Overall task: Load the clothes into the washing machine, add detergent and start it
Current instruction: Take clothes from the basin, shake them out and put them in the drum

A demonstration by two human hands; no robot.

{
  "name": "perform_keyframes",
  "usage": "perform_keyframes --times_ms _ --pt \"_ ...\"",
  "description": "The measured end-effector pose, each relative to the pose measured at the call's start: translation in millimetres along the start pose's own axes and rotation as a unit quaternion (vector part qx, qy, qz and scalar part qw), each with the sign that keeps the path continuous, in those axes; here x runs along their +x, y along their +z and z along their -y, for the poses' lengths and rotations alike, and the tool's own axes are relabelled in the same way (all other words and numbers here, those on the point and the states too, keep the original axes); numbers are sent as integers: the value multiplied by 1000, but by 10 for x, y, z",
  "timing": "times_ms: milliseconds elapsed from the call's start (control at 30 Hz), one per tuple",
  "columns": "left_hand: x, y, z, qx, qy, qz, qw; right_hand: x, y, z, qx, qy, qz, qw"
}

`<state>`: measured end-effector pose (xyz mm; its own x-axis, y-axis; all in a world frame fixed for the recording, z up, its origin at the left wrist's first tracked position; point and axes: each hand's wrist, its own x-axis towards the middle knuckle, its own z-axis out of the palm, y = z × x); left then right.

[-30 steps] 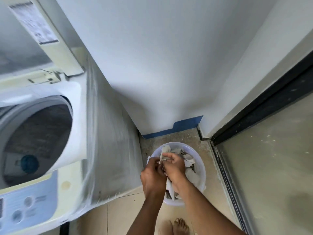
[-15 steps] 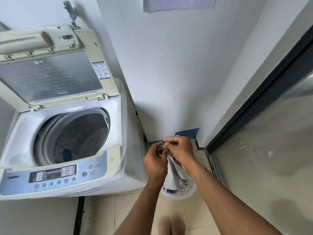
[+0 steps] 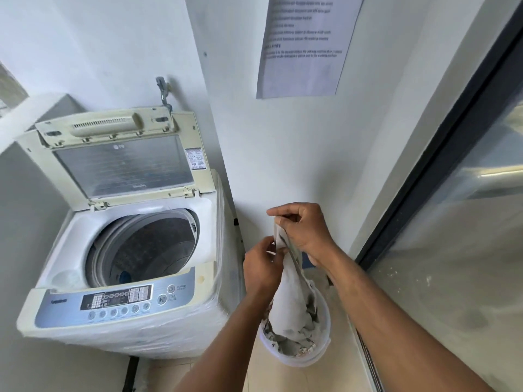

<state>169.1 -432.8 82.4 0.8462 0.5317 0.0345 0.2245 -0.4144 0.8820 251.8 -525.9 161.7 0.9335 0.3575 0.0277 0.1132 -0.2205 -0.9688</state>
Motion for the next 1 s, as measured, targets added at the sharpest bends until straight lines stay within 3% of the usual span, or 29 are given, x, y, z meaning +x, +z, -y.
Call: perform_keyframes --times_ms 167,267,400,733,1000 --pt "148 -163 -316 -21 8 -46 999 8 -181 353 -77 -104 -38 991" --pt "209 -301 -522 -62 9 -66 996 25 -358 325 -178 -166 -93 965" --pt "301 -473 -759 -87 37 -83 992 -44 -528 178 -296 -148 -101 938" --pt "442 -897 -1737 -153 146 -95 973 -110 -349 646 -175 -128 4 976" --pt "523 -988 -1679 -143 241 -66 958 108 -296 978 -136 -187 -116 966"
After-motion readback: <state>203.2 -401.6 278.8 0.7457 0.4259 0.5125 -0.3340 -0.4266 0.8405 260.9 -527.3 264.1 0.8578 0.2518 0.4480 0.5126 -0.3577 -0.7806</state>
